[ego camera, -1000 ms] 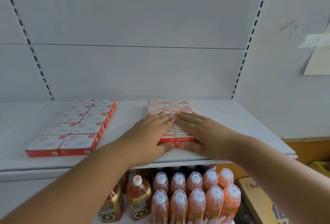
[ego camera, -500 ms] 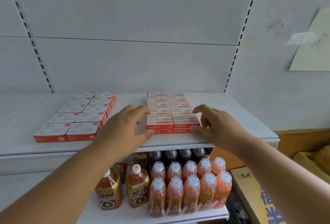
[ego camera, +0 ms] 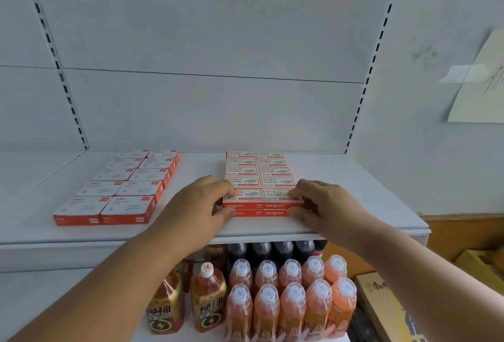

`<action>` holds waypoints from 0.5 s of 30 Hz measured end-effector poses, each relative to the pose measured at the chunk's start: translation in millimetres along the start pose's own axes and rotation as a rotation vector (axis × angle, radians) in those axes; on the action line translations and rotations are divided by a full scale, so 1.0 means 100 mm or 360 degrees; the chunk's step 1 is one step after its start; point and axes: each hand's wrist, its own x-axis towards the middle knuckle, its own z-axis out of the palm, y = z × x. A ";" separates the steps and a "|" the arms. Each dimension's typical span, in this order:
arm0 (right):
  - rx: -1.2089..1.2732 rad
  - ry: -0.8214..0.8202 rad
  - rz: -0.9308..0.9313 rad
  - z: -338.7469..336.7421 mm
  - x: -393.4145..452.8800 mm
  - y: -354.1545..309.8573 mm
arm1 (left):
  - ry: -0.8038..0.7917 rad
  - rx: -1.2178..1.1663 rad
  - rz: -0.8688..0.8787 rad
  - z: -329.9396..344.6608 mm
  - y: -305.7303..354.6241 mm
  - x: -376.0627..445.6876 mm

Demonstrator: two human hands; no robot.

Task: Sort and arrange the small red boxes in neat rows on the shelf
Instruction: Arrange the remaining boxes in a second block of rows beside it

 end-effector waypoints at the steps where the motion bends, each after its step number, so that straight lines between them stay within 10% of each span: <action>1: 0.0005 -0.0013 0.0020 0.00 0.00 0.00 | -0.0010 0.0000 -0.0006 0.00 0.00 0.00; 15: 0.0133 -0.0193 0.0322 -0.11 0.03 -0.04 | -0.0191 -0.0072 -0.0125 -0.07 0.05 0.02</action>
